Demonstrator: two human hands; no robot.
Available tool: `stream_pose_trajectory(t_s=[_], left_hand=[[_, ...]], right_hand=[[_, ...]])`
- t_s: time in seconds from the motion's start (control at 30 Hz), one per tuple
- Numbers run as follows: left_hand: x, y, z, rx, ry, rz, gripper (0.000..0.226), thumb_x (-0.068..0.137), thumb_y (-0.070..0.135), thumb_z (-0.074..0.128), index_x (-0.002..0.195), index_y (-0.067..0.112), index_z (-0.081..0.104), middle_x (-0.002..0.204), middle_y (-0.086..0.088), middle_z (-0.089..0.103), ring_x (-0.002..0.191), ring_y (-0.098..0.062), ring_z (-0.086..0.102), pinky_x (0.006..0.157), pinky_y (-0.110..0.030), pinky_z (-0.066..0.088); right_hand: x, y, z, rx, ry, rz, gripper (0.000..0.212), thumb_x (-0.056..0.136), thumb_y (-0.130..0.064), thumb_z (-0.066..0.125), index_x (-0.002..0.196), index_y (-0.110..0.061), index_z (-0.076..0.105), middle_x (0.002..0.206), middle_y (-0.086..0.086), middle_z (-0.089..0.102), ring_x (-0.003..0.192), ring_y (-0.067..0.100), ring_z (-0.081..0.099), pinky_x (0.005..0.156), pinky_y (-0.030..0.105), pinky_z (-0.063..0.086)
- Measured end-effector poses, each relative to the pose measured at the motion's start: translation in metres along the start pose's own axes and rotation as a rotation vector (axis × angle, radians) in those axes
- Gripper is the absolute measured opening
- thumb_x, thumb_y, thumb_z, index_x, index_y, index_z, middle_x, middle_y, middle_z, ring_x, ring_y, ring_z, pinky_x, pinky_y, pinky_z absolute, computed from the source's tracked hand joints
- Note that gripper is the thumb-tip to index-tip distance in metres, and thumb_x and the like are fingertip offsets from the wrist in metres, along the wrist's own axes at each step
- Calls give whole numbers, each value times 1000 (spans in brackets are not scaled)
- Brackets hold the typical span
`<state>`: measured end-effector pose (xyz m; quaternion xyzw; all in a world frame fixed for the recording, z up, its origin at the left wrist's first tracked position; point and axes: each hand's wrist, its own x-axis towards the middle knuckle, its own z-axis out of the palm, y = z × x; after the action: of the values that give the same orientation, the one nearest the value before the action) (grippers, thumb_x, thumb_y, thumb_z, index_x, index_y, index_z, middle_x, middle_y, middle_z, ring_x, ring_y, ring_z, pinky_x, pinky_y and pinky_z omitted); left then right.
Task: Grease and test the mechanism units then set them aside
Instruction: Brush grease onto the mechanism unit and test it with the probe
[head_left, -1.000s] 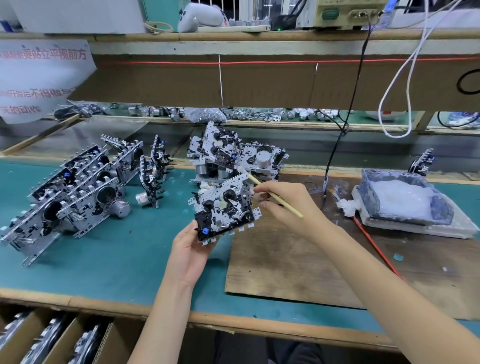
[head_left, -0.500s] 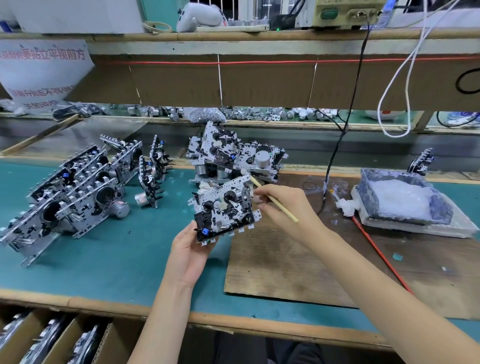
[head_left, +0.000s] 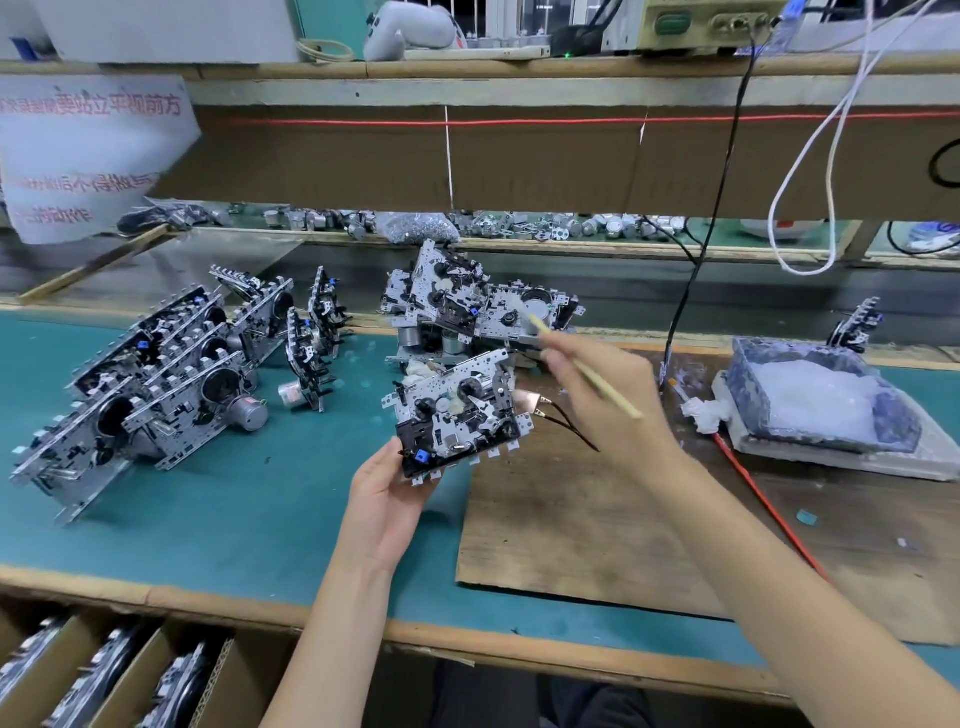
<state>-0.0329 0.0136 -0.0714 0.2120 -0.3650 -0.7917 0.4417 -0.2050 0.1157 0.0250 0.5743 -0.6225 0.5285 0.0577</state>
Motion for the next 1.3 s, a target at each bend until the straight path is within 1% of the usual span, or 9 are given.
stream_pose_trajectory(t_s=[0.17,0.37,0.57,0.63,0.7,0.9,1.0,1.1,1.3], left_hand=[[0,1,0,7,4,19,29,77,21,50,72,15,79,80,0,74,72,-9,68,64,-20,54],[-1,2,0,6,1,27,36,87,16,45,73,15,78,80,1,74,71,-9,67,63,-21,53],[0,1,0,-17,18,29,50,96,8,36,69,15,78,77,1,73,67,-8,66,59,-20,52],[0,1,0,-6,19,26,50,96,7,35,71,15,78,78,1,73,68,-8,66,59,-19,52],[0,1,0,7,15,24,48,95,7,37,73,15,78,80,1,73,70,-8,67,60,-19,52],[2,-1,-3,53,-23,0,54,98,3,32,74,16,79,82,1,74,71,-8,68,62,-18,53],[2,-2,-1,88,-47,3,45,92,7,39,74,17,79,83,2,74,74,-8,69,64,-18,54],[3,-4,0,89,-60,6,46,92,9,37,75,18,79,85,2,75,76,-7,70,66,-18,54],[5,-5,-1,73,-65,-3,55,97,7,31,72,19,79,83,5,74,73,-5,68,67,-18,53]], right_hand=[[10,-26,-23,142,-46,-147,23,85,-5,57,104,4,66,77,4,64,68,16,59,65,29,49],[8,-32,-18,202,-75,-109,19,88,-1,56,104,-1,66,88,10,66,79,24,64,73,42,52],[2,-19,-19,291,9,29,17,86,-1,55,97,-11,63,84,4,65,78,16,66,74,30,54],[1,-16,-22,267,41,35,16,87,-2,54,98,-10,64,85,8,65,79,22,65,74,37,54],[1,-13,-26,184,84,14,15,89,-3,53,98,-7,65,85,9,66,81,26,64,75,40,53],[-8,8,-50,-173,259,-56,21,91,-9,49,96,2,67,79,3,60,72,9,52,66,8,38],[-21,24,-69,-348,316,26,23,92,-12,48,94,1,67,81,11,60,69,17,50,61,18,34],[-38,39,-85,-600,290,139,17,92,-9,52,90,1,66,86,18,57,72,33,55,60,34,41],[-69,50,-96,-985,46,315,6,83,-2,62,81,5,63,83,25,53,70,40,52,59,37,31]])
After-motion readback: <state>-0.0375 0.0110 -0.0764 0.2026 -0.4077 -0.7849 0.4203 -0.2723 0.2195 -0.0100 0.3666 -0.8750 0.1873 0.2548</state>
